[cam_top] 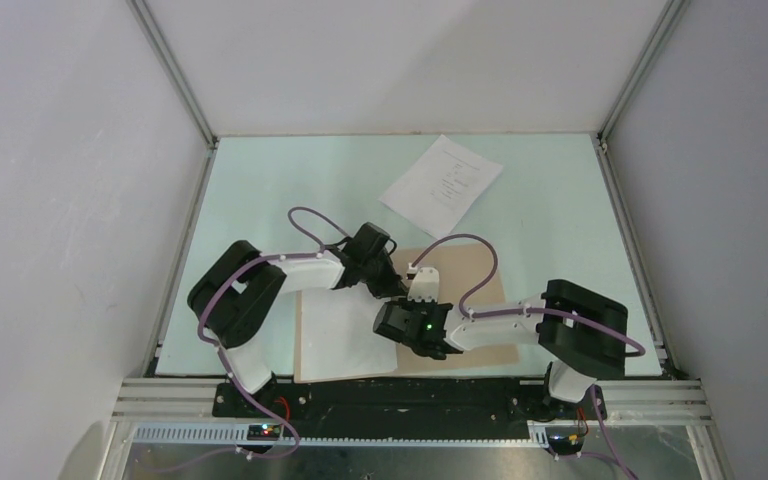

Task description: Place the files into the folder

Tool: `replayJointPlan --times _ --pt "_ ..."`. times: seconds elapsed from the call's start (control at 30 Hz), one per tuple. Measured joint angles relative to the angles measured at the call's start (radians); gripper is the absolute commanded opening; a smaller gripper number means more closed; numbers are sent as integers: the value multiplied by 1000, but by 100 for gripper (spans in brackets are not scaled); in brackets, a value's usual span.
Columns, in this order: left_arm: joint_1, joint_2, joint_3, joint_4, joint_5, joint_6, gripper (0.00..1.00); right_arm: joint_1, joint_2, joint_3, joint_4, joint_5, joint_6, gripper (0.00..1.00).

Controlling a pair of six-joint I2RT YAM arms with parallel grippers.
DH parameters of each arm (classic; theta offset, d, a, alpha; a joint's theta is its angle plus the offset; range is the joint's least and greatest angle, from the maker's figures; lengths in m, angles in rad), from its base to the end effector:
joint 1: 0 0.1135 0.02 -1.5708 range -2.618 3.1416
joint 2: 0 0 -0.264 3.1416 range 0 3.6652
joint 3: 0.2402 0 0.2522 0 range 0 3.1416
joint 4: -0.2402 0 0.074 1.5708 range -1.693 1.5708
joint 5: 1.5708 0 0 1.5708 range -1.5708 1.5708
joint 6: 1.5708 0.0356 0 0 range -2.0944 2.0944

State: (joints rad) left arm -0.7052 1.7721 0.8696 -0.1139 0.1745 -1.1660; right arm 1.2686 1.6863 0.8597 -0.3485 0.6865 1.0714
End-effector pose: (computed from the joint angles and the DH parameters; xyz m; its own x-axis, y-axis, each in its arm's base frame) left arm 0.2466 -0.2180 0.1244 -0.9057 -0.4178 -0.0716 -0.3163 0.7786 -0.5420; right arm 0.1107 0.2793 0.1425 -0.7159 -0.0150 -0.6980 -0.0777 0.9953 0.0583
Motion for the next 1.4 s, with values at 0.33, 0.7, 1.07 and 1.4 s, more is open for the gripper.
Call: replayJointPlan --times 0.33,0.7,1.07,1.4 --pt "30 3 -28 52 66 18 0 17 39 41 -82 44 111 0" --pt "39 2 -44 83 87 23 0 16 -117 -101 45 11 137 24" --pt "38 -14 -57 101 81 15 0 -94 -304 -170 53 -162 -11 32" --pt "6 -27 -30 62 17 35 1 -233 -358 -199 53 -302 -144 33"
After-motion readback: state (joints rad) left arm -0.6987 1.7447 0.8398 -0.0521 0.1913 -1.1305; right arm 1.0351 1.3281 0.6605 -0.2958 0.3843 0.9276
